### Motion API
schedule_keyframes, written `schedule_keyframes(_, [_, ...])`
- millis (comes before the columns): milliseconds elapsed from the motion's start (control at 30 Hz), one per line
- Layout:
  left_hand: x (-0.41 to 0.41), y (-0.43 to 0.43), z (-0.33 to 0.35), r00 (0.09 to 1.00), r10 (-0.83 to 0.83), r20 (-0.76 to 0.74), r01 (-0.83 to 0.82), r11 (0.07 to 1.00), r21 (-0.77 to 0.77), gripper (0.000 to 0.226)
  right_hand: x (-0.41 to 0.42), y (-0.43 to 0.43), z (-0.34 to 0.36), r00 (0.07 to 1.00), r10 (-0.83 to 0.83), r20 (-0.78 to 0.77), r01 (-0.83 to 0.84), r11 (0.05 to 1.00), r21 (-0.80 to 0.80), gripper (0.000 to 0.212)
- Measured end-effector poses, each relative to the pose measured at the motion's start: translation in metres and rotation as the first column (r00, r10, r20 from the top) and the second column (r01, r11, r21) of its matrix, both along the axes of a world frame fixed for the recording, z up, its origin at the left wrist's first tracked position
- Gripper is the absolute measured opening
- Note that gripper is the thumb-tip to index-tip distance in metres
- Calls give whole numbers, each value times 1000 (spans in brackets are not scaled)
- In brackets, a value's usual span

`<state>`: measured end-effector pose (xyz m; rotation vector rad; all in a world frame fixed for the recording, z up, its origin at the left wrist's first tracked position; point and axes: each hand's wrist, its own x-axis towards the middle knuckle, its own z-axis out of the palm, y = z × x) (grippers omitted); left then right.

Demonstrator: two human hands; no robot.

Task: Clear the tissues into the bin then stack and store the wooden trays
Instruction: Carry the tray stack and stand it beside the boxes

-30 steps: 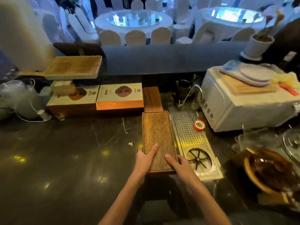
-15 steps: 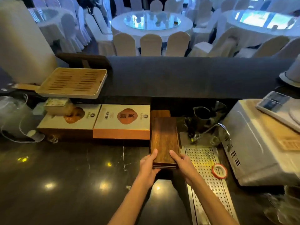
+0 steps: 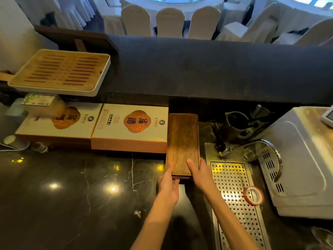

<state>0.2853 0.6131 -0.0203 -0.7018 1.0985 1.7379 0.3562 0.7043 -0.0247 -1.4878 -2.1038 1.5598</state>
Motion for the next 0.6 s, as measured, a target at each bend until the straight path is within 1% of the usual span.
schedule_keyframes(67, [5,4,0,1000,0,4,0,1000,19,47,-4,0,3,998,15,57,-22,993,117,62])
schedule_keyframes(100, [7,6,0,1000,3,10,-3,1000,30,47,-5,2,5,997,29,69,-38,991,128,64])
schedule_keyframes(133, [8,8,0,1000,17,26,-19,999,44,47,-7,5,6,998,49,49,-54,994,97,65])
schedule_keyframes(167, [7,10,0,998,40,52,-44,997,68,47,-8,8,7,999,43,-23,-43,999,-5,65])
schedule_keyframes(200, [6,13,-1,994,65,85,-74,991,108,49,-11,11,9,993,0,-120,-19,988,-155,65])
schedule_keyframes(233, [4,15,-2,990,83,116,-102,981,164,52,-13,14,11,983,-46,-179,-6,960,-278,66])
schedule_keyframes(267, [2,17,-2,986,93,138,-123,966,228,56,-15,18,12,974,-87,-210,10,939,-343,65])
schedule_keyframes(367, [-4,19,-4,981,95,168,-155,909,388,75,-23,31,9,968,-103,-229,22,943,-332,57])
schedule_keyframes(433, [-13,23,-4,964,103,245,-202,883,424,85,-30,40,7,960,-129,-248,29,928,-371,51])
schedule_keyframes(533, [-25,30,-5,911,126,393,-283,884,371,91,-37,50,3,949,-186,-254,62,901,-430,50])
schedule_keyframes(600, [-27,32,-5,882,148,448,-319,886,336,90,-41,52,-2,948,-204,-243,83,900,-429,52])
